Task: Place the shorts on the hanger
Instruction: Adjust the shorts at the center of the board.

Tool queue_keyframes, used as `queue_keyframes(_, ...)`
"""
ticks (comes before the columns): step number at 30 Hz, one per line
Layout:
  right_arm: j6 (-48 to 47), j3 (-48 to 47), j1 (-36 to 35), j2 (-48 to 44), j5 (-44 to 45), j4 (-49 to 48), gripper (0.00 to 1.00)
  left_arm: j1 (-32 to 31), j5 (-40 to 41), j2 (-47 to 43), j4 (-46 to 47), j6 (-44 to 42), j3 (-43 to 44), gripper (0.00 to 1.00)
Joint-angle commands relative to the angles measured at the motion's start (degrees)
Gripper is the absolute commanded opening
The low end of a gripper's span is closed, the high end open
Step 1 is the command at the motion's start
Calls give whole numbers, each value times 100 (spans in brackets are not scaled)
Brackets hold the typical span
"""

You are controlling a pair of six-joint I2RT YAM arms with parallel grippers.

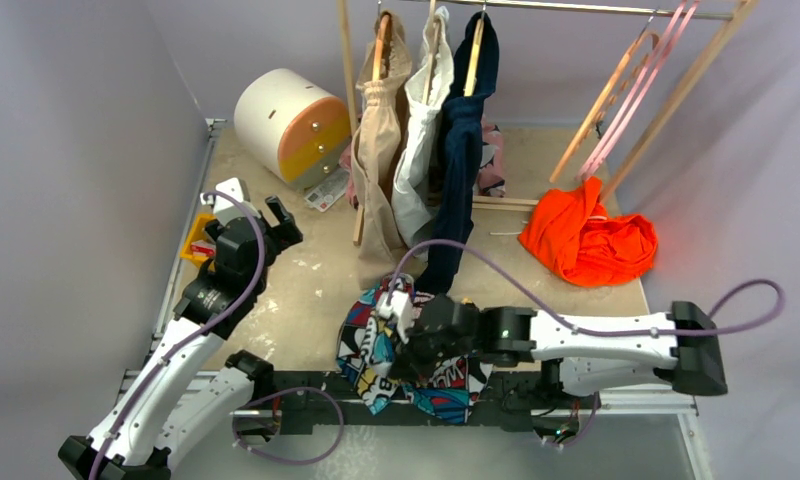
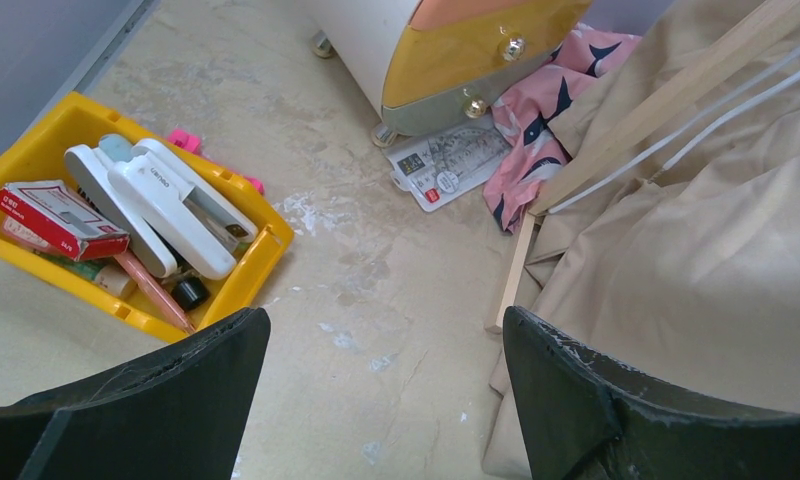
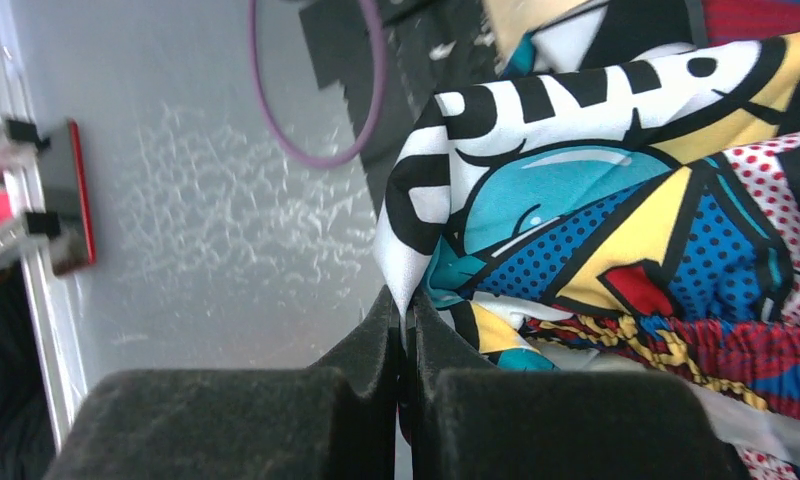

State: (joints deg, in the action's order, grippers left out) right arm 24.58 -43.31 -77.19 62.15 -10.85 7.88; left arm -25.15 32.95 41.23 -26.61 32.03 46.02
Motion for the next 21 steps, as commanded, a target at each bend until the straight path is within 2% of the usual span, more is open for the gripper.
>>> queue_keyframes(1,-132,-341,-777,546,548,-430,0,-10,-47,-2,218,-83,-23,86)
queue_keyframes(3,-211,-495,-1064,780,634,-468,4,-8,-61,-3,218,-83,-25,86)
queue_keyframes(4,-242,-579,-1158,883,646,-441,12,-8,-68,-3,218,-83,-26,86)
queue_keyframes(7,-269,-819,-1372,1042,1008,-156,49,-13,-91,-16,219,-85,-24,86)
queue_keyframes(10,-51,-847,-1395,627,1723,77,70,-12,-98,-46,217,-83,-32,86)
queue_keyframes(13,271,-707,-1387,5,2387,195,75,-12,-100,-58,218,-83,-32,86)
queue_keyframes(17,811,-720,-1326,-272,3466,593,75,-10,-111,-39,234,-83,-32,86)
queue_keyframes(19,1173,-657,-1216,-253,3708,768,75,-8,-111,-24,240,-83,-33,86)
queue_keyframes(21,1490,-446,-861,-292,3482,710,75,-9,-114,-13,244,-83,-32,86)
